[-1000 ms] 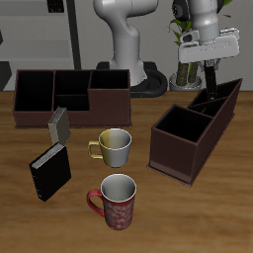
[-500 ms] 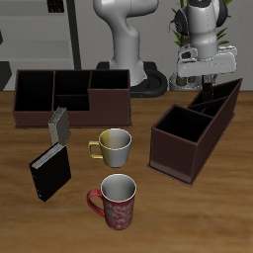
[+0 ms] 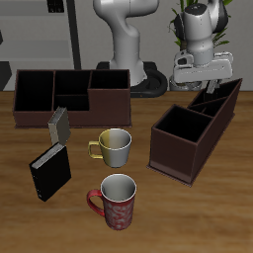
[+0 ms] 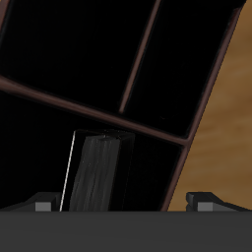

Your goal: Place the left black book into the left desk caddy's left compartment

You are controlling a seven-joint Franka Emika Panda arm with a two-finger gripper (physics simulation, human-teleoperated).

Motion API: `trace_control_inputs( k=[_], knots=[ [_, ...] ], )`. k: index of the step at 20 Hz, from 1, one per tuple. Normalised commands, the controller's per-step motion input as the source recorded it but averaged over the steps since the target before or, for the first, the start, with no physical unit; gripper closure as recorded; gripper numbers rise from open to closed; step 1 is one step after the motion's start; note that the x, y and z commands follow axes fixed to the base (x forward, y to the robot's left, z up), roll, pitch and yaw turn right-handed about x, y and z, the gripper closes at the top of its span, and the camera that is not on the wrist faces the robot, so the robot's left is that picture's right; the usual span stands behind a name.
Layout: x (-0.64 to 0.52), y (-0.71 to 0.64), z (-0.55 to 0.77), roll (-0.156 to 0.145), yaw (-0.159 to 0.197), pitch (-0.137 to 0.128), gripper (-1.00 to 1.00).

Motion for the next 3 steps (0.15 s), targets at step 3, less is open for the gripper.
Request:
trace_control_inputs(
  k=[3],
  knots=[
    [0.13, -0.27, -0.02, -0.018, -0.004, 0.013, -1.00]
  ],
)
